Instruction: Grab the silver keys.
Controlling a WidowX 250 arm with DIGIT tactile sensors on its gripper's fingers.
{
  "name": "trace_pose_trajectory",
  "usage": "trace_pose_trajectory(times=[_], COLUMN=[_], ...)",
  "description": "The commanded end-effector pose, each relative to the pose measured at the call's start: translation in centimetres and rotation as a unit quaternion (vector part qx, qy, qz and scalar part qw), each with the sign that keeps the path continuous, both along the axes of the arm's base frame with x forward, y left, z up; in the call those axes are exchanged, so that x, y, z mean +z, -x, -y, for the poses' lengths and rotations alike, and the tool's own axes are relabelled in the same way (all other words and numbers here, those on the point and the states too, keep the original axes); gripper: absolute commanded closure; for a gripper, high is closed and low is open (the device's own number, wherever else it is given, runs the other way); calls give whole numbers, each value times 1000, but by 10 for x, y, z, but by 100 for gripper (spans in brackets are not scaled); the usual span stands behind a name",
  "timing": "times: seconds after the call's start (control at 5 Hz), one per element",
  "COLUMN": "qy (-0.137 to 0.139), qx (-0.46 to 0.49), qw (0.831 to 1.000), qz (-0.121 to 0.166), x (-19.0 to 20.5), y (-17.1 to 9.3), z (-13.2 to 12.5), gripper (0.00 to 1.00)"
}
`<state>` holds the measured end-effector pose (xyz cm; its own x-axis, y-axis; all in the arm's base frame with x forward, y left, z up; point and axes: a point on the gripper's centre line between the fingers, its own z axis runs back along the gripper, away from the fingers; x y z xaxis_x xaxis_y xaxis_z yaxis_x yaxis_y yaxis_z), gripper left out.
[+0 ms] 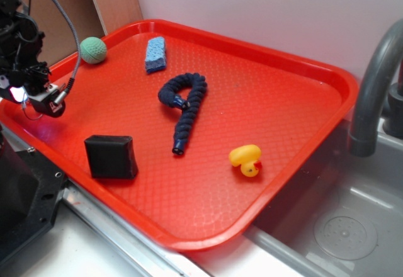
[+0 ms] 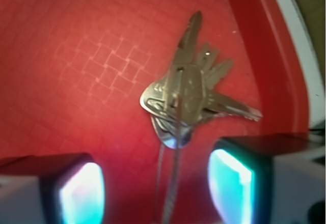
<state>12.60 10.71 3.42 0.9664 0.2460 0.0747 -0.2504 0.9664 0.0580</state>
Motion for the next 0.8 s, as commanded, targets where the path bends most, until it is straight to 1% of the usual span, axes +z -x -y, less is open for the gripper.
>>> trace_pose_trajectory(times=[0.0, 0.2, 0.4, 0.6], qy=[-7, -12, -23, -27], qx=[-18, -27, -47, -67], qw=[1000, 1000, 999, 997], qz=[4, 4, 4, 14], x=[-1, 2, 10, 34], y=[-9, -12, -19, -27], z=[7, 10, 16, 24], gripper=[100, 100, 100, 100])
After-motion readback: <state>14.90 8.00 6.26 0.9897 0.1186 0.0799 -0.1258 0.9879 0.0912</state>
